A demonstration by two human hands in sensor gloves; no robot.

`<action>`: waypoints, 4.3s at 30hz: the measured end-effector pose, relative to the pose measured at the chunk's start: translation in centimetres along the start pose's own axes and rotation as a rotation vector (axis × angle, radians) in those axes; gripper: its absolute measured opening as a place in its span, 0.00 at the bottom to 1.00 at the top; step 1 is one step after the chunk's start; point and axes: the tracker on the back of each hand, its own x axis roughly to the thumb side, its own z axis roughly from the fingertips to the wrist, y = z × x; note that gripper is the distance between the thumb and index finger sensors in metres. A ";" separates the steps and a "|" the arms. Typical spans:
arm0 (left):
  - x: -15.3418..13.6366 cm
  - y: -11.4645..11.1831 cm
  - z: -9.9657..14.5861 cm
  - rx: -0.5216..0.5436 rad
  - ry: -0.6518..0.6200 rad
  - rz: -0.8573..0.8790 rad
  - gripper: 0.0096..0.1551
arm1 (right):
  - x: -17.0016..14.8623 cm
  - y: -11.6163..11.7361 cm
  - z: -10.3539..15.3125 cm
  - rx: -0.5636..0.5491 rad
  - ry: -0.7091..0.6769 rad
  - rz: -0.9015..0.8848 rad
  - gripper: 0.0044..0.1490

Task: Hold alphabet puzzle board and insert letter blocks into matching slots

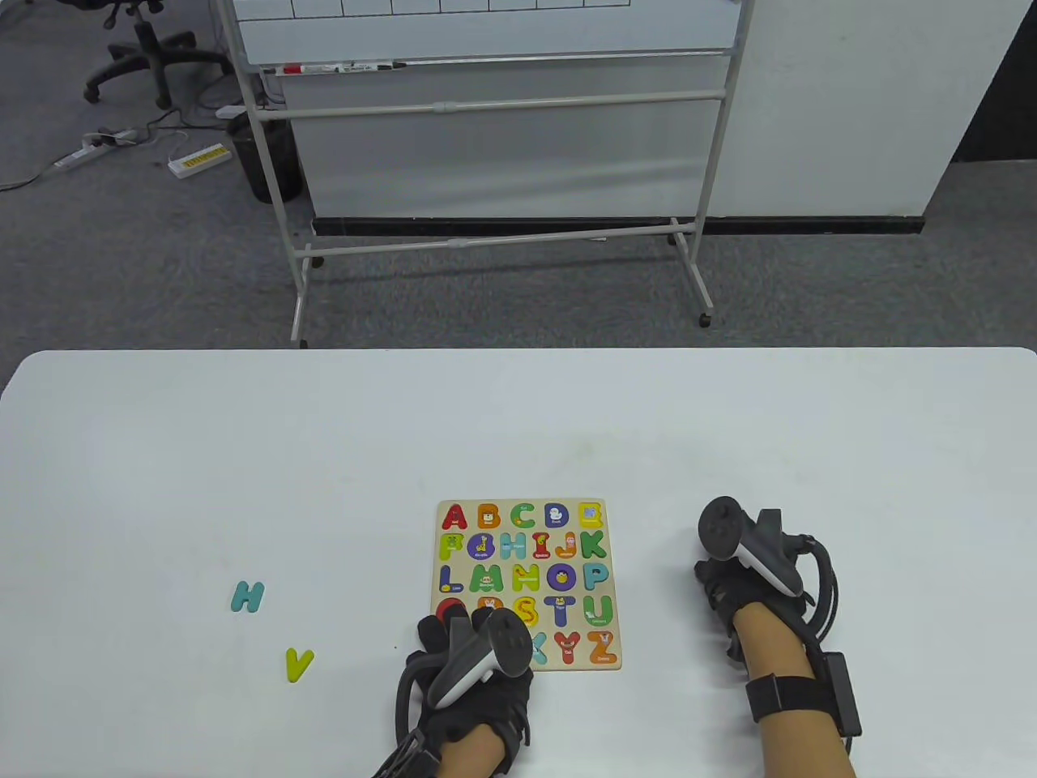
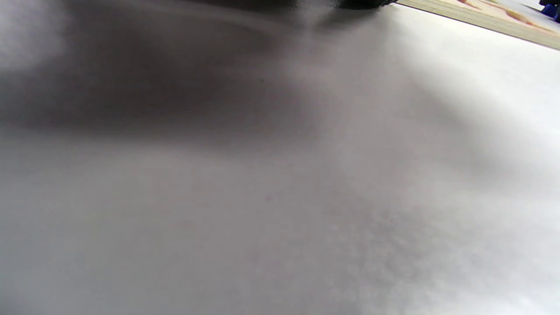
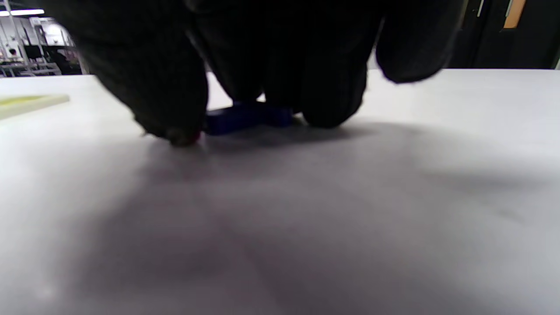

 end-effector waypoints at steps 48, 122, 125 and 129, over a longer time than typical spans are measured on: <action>0.1 -0.1 0.0 0.004 0.005 -0.006 0.51 | 13.8 0.3 6.8 -0.112 -0.666 -0.068 0.42; 0.0 -0.1 -0.1 -0.004 0.003 -0.004 0.51 | 9.9 5.6 11.3 0.371 -0.795 0.120 0.52; -0.3 0.1 -0.1 -0.013 -0.008 0.032 0.51 | 9.9 6.3 11.2 0.442 -0.786 0.173 0.52; -0.4 0.2 0.0 -0.011 -0.014 0.049 0.51 | 10.1 6.9 11.2 0.456 -0.787 0.236 0.54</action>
